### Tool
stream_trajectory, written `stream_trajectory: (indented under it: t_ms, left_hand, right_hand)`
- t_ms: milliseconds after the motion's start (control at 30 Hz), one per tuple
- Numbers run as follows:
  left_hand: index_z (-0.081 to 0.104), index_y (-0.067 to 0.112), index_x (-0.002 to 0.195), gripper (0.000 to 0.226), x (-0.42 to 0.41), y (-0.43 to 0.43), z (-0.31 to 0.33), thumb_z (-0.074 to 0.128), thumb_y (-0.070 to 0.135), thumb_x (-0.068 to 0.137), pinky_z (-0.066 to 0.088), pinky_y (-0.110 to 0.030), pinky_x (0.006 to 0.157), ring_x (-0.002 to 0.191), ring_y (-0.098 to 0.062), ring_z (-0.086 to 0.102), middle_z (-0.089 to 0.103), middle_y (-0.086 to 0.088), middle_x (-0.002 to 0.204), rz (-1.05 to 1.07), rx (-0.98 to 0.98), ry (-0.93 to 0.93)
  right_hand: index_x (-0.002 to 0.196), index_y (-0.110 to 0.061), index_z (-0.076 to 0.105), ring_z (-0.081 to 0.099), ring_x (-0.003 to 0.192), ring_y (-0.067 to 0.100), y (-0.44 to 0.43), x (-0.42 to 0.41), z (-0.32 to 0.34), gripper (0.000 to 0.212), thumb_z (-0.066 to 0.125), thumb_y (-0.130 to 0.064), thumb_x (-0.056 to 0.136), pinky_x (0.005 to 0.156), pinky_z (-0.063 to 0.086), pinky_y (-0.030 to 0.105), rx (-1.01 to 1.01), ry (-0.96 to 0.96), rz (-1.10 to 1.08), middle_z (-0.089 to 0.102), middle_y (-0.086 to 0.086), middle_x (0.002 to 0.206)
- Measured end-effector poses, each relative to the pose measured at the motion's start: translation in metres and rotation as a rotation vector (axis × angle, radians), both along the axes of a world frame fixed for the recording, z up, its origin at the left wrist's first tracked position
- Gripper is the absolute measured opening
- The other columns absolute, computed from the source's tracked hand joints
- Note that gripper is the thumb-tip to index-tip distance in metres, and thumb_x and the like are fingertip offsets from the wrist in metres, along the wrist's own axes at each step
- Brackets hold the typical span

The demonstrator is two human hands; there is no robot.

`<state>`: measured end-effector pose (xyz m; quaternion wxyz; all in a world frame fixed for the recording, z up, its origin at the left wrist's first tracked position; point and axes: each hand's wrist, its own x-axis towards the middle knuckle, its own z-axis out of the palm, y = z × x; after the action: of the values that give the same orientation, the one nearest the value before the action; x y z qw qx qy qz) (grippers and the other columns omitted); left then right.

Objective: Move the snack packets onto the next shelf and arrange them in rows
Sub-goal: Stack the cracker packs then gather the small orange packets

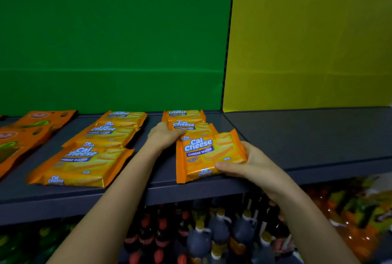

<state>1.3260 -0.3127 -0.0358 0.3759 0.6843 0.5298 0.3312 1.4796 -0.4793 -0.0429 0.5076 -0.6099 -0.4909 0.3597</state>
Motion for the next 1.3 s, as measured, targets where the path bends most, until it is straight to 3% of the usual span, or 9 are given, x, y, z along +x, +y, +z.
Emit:
stream_trajectory:
  t_ms: [67,167,300,467,700,833,933,1067,1300]
  left_hand:
    - [0.06,0.007,0.114,0.043,0.002,0.001,-0.001,0.064,0.037,0.083,0.044,-0.038,0.099,0.115,-0.031,0.056,0.061,-0.014,0.124,0.048,0.031,0.091]
    - [0.06,0.008,0.111,0.046,0.004,0.001,-0.002,0.064,0.043,0.081,0.046,-0.038,0.096,0.112,-0.03,0.057,0.061,-0.013,0.122,0.078,0.033,0.179]
    - [0.059,0.006,0.106,0.049,0.004,0.006,-0.001,0.062,0.047,0.08,0.046,-0.036,0.088,0.107,-0.031,0.059,0.062,-0.014,0.117,0.121,0.029,0.257]
    - [0.058,0.01,0.11,0.051,0.007,0.009,-0.003,0.058,0.051,0.081,0.046,-0.037,0.091,0.109,-0.031,0.057,0.061,-0.014,0.121,0.167,0.036,0.328]
    - [0.057,0.009,0.115,0.059,0.01,0.008,-0.004,0.053,0.057,0.081,0.046,-0.038,0.093,0.111,-0.032,0.056,0.059,-0.014,0.124,0.206,0.053,0.409]
    - [0.054,0.004,0.11,0.056,0.003,-0.008,0.004,0.045,0.054,0.087,0.043,-0.039,0.087,0.111,-0.034,0.054,0.057,-0.017,0.121,0.284,0.236,0.476]
    - [0.056,0.01,0.116,0.043,-0.018,-0.037,0.019,0.044,0.043,0.092,0.044,-0.039,0.084,0.109,-0.033,0.056,0.062,-0.013,0.117,0.362,0.476,0.536]
    - [0.06,0.02,0.109,0.027,-0.077,-0.09,0.037,0.046,0.036,0.092,0.043,-0.035,0.076,0.103,-0.03,0.059,0.068,-0.003,0.107,0.476,0.659,0.567]
    - [0.061,0.02,0.107,0.023,-0.232,-0.199,0.022,0.052,0.034,0.09,0.045,-0.034,0.067,0.094,-0.029,0.063,0.068,-0.002,0.099,0.759,0.586,0.699]
  right_hand:
    - [0.114,-0.025,0.057,0.065,0.097,0.008,0.003,0.002,0.001,0.062,0.083,-0.038,0.06,0.093,0.05,0.031,-0.019,-0.232,-0.032,0.069,-0.009,0.106]
    - [0.122,-0.028,0.051,0.059,0.109,0.011,0.007,0.002,0.003,0.066,0.074,-0.053,0.066,0.093,0.045,0.029,-0.027,-0.513,-0.062,0.064,-0.01,0.115]
    - [0.121,-0.026,0.049,0.055,0.116,0.018,0.01,0.001,0.002,0.064,0.062,-0.064,0.072,0.096,0.043,0.033,-0.033,-0.697,-0.065,0.06,-0.006,0.122]
    - [0.118,-0.025,0.051,0.053,0.112,0.022,0.017,0.004,-0.004,0.07,0.045,-0.077,0.071,0.089,0.044,0.036,-0.072,-0.914,-0.08,0.057,0.002,0.113]
    - [0.119,-0.019,0.048,0.051,0.112,0.024,0.019,0.007,0.0,0.075,0.043,-0.077,0.073,0.087,0.044,0.036,-0.083,-0.968,-0.06,0.051,0.003,0.113]
    - [0.136,-0.016,0.038,0.043,0.125,0.026,0.017,0.016,0.013,0.087,0.03,-0.079,0.076,0.097,0.038,0.038,-0.082,-1.082,-0.095,0.045,0.006,0.132]
    - [0.138,-0.015,0.038,0.042,0.126,0.026,0.02,0.015,0.028,0.075,0.024,-0.068,0.086,0.099,0.036,0.037,0.061,-1.143,-0.158,0.044,0.007,0.137]
    - [0.128,-0.018,0.05,0.047,0.118,0.024,0.034,-0.02,0.038,0.046,0.04,-0.047,0.094,0.094,0.036,0.034,0.381,-1.021,-0.047,0.054,0.002,0.128]
    - [0.117,-0.015,0.059,0.052,0.114,0.025,0.045,-0.153,0.027,0.04,0.042,-0.037,0.088,0.094,0.037,0.033,0.673,-0.89,0.342,0.061,0.002,0.12]
